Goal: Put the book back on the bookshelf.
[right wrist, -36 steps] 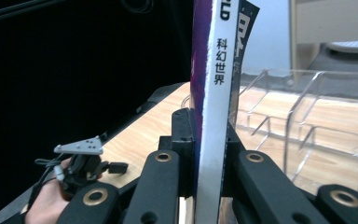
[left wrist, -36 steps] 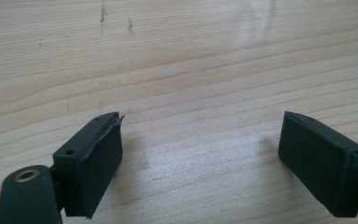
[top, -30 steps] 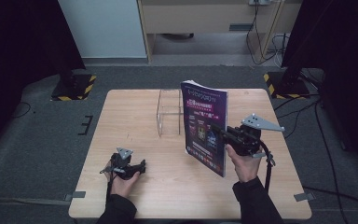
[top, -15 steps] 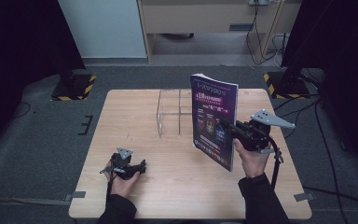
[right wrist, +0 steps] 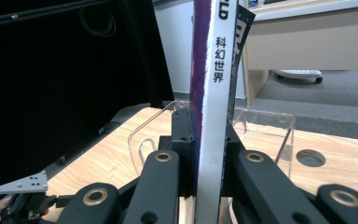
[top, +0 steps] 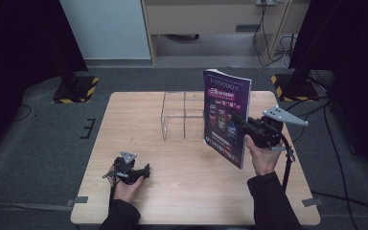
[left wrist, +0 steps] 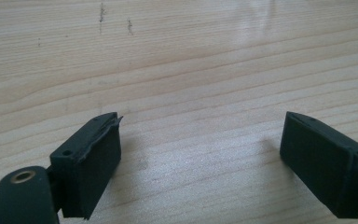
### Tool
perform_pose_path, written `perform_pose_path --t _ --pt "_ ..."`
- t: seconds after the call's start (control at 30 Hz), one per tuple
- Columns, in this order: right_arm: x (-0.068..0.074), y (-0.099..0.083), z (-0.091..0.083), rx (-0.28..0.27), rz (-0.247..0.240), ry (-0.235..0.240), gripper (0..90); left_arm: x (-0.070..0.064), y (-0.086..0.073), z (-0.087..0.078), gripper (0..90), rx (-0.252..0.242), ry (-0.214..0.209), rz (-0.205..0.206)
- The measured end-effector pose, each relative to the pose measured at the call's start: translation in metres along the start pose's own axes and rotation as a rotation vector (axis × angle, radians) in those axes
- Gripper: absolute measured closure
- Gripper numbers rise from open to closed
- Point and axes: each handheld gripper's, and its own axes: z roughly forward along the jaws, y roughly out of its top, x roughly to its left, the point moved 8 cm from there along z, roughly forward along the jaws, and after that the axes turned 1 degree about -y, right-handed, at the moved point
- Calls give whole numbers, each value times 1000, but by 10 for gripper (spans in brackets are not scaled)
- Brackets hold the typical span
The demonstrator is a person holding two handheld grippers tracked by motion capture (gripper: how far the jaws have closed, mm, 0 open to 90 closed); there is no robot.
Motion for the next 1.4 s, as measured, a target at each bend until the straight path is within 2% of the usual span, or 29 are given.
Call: perform_pose_path --t 0.6,1.07,1.2,1.4 --pt "-24 5 13 -26 18 -59 830 0 0 0 116 0 0 0" --pt "-40 2 35 -43 21 -109 829 0 0 0 116 -1 0 -1" --pt "-43 -2 43 -32 29 -122 829 0 0 0 116 -1 0 -1" --pt "-45 -9 56 -21 10 -151 829 0 0 0 115 -1 0 0"
